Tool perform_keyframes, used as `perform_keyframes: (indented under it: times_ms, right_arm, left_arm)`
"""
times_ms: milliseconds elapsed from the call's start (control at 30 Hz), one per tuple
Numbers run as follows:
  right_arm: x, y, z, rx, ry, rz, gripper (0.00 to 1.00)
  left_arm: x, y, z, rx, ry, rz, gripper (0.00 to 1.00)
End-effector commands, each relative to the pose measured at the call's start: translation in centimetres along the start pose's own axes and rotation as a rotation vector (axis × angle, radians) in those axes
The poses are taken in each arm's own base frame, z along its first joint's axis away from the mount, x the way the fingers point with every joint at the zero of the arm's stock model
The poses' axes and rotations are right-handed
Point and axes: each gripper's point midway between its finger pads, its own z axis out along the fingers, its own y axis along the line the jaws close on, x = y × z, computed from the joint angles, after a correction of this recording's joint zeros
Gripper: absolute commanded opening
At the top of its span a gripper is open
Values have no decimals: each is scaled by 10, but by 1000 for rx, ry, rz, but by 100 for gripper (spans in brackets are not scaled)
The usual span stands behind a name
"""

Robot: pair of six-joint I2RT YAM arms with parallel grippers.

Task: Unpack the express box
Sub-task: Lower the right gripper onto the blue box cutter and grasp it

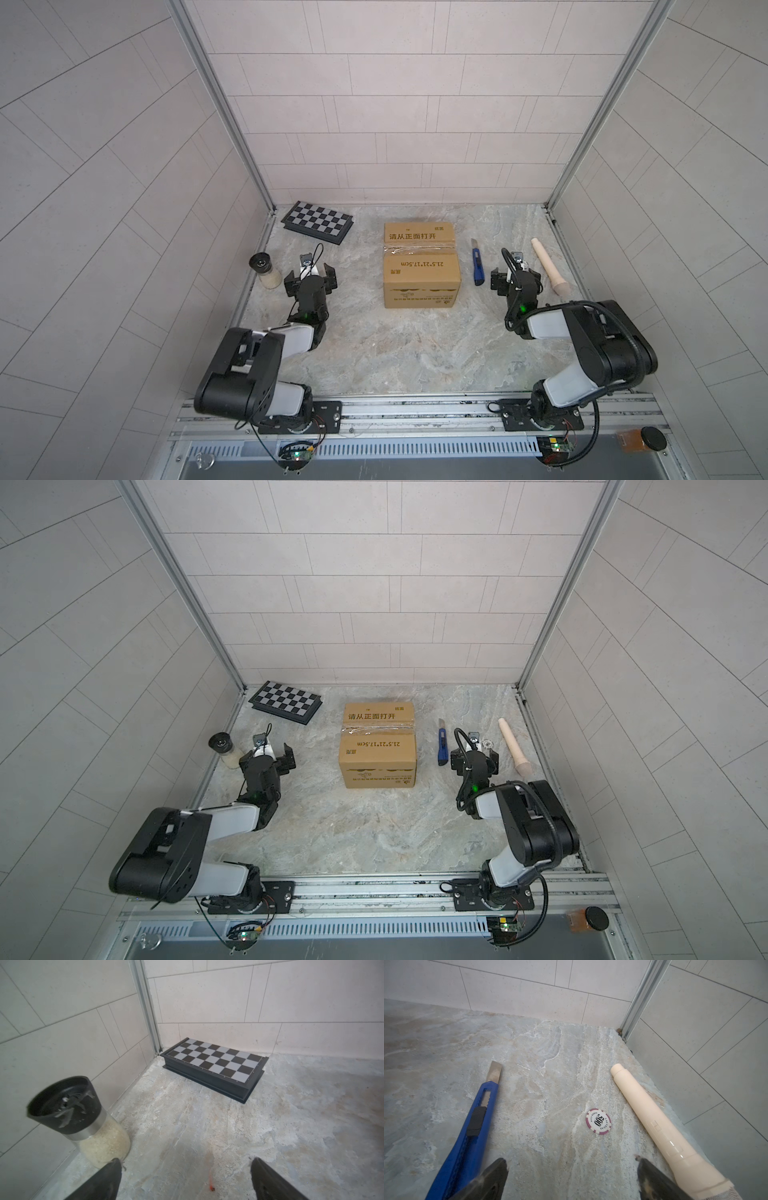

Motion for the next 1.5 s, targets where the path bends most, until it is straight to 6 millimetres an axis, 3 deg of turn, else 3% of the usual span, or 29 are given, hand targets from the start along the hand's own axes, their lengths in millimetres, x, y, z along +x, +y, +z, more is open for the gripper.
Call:
perform_keyframes:
  times_ms: [0,67,133,267,433,667,1100,1467]
  right_arm:
    - [-53,-17,-14,57,65,58,100]
    - [-81,-17,-22,35,73,143,100]
    - [-86,-26,-29,64,108,298,99]
    - [-84,8,-33,-184,146,285,97]
    - [-58,44,-35,-318,278,319,90]
    - [-16,81,-19,-298,518,199,82]
    - [15,105,24,-253,637,141,64]
    - [33,110,42,-217,668,117,59]
  left_arm:
    - [-63,28,-23,-99,-41,-93,100]
    - [-87,47,-44,-146,-80,-216,100]
    - [-94,71,-60,-211,-100,-350,100]
    - [-95,49,-73,-2,-83,-460,100]
    - [-81,10,-76,218,17,-567,100]
    - [-85,-16,-76,340,85,-545,100]
    - [-96,-16,-82,357,81,-540,100]
    - [-108,-9,-90,344,52,-527,100]
